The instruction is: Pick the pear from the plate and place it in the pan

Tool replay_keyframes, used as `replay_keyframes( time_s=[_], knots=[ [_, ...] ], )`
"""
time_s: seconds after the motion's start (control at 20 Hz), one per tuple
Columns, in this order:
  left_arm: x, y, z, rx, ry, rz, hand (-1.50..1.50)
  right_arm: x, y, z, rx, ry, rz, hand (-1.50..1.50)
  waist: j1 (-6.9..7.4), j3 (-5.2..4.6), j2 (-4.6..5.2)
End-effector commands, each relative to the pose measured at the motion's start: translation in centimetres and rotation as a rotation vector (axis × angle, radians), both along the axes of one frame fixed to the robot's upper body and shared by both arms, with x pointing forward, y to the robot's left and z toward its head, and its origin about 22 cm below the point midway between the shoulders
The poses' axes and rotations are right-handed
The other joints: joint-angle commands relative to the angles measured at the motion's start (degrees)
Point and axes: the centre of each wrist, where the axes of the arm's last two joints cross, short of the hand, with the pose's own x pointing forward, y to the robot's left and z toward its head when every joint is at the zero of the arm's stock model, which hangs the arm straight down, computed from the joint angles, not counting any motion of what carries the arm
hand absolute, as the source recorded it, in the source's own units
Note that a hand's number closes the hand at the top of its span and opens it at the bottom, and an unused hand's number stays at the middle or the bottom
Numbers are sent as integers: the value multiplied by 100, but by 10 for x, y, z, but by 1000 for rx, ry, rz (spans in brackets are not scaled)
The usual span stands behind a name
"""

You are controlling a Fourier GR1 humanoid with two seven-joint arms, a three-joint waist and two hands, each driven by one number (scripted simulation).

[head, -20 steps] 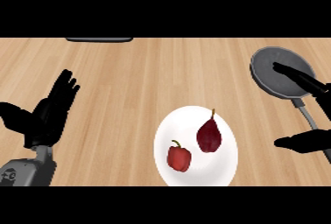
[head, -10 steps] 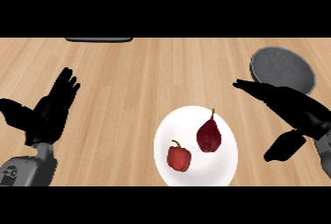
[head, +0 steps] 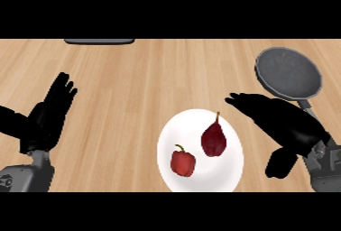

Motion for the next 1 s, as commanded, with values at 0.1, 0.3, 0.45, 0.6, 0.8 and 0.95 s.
replay_keyframes(
  time_s=[0.1, 0.3, 0.45, 0.6, 0.8, 0.95],
  knots=[
    [1, -21, 4, 3, 3, -6, 0, -13, 25, 4, -110, -57, -21, -150, -16, 2, -3],
    [21, 2, 16, -5, 7, 12, 0, -14, 46, -1, -32, -87, -9, -150, -23, 2, 5],
    [2, 3, 24, 0, 8, -15, 0, -9, 67, -6, -43, -63, -9, -150, 11, 3, 0],
    [1, -19, 8, -13, 15, 7, 0, -6, 76, -25, -100, -32, -40, -150, 15, 3, 2],
    [-2, 10, 11, -7, -25, -14, 0, -7, 70, -28, -113, -41, -91, -150, -9, 2, -1],
    [-3, -5, -6, -9, 1, 0, 0, 25, 68, -39, -142, -30, -90, -150, 11, 3, 7]
  ],
)
